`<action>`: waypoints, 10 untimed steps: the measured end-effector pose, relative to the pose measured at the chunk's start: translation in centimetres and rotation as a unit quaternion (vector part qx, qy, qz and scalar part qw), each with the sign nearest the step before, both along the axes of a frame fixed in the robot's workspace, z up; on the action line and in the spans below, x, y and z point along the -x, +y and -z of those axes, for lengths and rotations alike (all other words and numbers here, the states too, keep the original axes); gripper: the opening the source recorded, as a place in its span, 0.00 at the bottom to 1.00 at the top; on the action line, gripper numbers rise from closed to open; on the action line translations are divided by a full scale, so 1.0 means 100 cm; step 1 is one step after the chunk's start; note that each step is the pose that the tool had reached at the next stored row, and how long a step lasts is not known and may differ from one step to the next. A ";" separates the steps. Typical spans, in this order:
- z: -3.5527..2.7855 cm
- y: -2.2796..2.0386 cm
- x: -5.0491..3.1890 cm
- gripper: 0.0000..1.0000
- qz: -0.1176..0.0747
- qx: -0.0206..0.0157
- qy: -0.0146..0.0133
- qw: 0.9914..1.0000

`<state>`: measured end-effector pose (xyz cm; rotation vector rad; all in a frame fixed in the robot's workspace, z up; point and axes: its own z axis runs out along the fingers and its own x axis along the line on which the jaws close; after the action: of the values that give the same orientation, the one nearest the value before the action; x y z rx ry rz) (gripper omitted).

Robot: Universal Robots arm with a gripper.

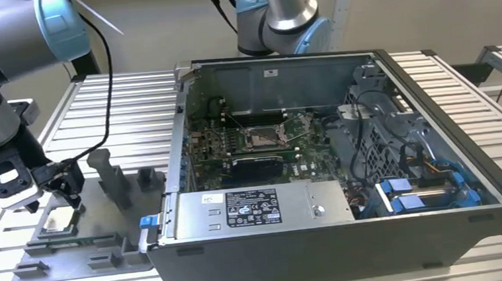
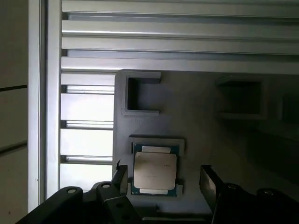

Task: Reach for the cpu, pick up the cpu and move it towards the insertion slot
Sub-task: 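Pick up the cpu and move it towards the insertion slot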

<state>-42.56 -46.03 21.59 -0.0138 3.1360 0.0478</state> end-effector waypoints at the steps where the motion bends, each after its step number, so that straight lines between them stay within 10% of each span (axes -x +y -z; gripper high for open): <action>1: 0.0018 -0.0002 0.0002 1.00 0.000 0.000 0.000 1.000; 10: 0.0150 -0.0022 0.0021 1.00 0.000 0.000 0.000 1.000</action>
<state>-42.78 -46.24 20.09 -0.0140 3.1360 0.0474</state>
